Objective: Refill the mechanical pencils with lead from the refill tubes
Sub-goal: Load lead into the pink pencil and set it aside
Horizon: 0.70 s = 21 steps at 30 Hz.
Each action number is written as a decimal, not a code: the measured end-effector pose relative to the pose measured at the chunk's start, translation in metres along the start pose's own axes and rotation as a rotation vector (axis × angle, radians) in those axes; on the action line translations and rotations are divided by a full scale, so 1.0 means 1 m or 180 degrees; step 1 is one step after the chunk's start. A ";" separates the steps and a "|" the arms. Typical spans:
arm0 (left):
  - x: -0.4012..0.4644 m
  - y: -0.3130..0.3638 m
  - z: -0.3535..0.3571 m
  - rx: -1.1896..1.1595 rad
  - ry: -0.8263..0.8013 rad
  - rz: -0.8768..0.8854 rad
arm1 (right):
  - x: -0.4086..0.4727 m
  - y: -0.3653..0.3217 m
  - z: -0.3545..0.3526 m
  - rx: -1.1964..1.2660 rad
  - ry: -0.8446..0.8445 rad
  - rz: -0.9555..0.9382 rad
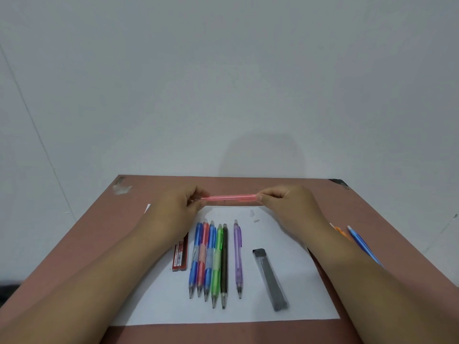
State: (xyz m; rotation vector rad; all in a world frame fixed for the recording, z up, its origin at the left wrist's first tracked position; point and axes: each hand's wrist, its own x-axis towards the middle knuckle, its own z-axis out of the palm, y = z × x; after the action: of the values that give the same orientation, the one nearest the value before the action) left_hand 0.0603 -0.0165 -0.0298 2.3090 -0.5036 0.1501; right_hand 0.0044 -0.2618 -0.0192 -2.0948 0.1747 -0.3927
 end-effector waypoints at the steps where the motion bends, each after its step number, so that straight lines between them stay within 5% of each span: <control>1: 0.001 0.001 0.001 0.0047 -0.0018 -0.0010 | 0.000 0.001 0.000 -0.0093 -0.0020 0.0023; 10: 0.004 0.002 0.003 0.0212 -0.0104 -0.0115 | 0.001 0.001 0.004 -0.1051 -0.0271 -0.0056; 21: 0.005 -0.001 0.004 0.0146 -0.0089 -0.0164 | -0.001 -0.001 0.004 -0.1039 -0.0267 0.0064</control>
State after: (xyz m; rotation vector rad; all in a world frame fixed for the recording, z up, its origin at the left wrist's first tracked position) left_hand 0.0655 -0.0201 -0.0316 2.3694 -0.4585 0.1056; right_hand 0.0046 -0.2573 -0.0204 -2.4239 0.2220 -0.2772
